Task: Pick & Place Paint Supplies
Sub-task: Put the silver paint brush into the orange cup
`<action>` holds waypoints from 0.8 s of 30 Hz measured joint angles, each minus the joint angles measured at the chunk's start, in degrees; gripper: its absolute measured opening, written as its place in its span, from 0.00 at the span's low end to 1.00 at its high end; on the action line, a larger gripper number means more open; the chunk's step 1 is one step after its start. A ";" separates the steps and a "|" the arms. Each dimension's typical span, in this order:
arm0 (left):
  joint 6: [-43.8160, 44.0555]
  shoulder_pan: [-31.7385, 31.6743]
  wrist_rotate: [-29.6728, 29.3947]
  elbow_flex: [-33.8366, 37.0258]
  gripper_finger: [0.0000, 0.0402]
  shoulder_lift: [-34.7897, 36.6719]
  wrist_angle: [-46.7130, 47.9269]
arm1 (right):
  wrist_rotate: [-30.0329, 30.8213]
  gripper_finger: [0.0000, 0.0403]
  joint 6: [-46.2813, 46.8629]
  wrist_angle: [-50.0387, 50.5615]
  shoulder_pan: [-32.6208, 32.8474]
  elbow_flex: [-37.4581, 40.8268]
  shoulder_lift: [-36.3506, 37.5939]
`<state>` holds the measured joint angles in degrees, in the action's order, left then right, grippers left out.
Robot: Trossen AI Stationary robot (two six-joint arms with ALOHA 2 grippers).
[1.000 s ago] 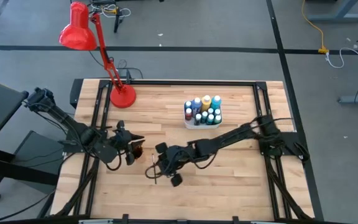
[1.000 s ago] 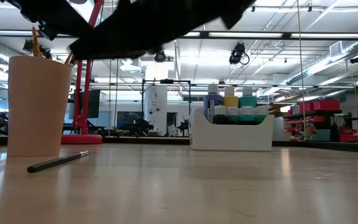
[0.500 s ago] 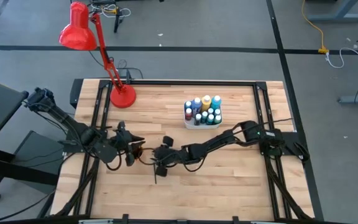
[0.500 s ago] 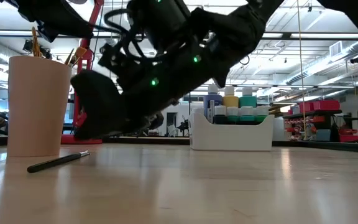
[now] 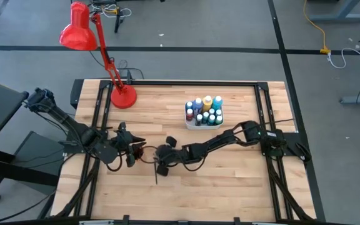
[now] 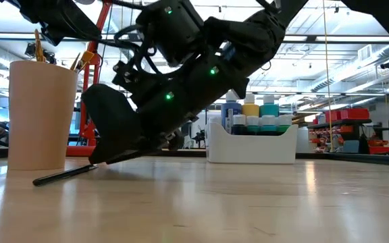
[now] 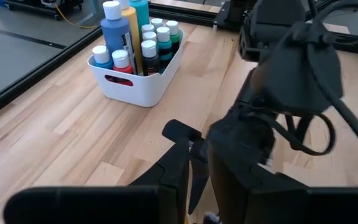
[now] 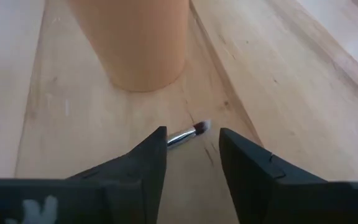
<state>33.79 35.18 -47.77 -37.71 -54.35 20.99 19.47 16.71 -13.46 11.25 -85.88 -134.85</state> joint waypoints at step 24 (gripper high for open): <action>-0.64 0.00 0.00 0.00 0.16 0.00 0.04 | -3.90 0.18 -8.15 13.20 -3.35 0.25 7.75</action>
<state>33.15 35.18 -47.77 -37.71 -54.35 21.03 15.57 8.57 -0.27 7.90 -85.63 -127.10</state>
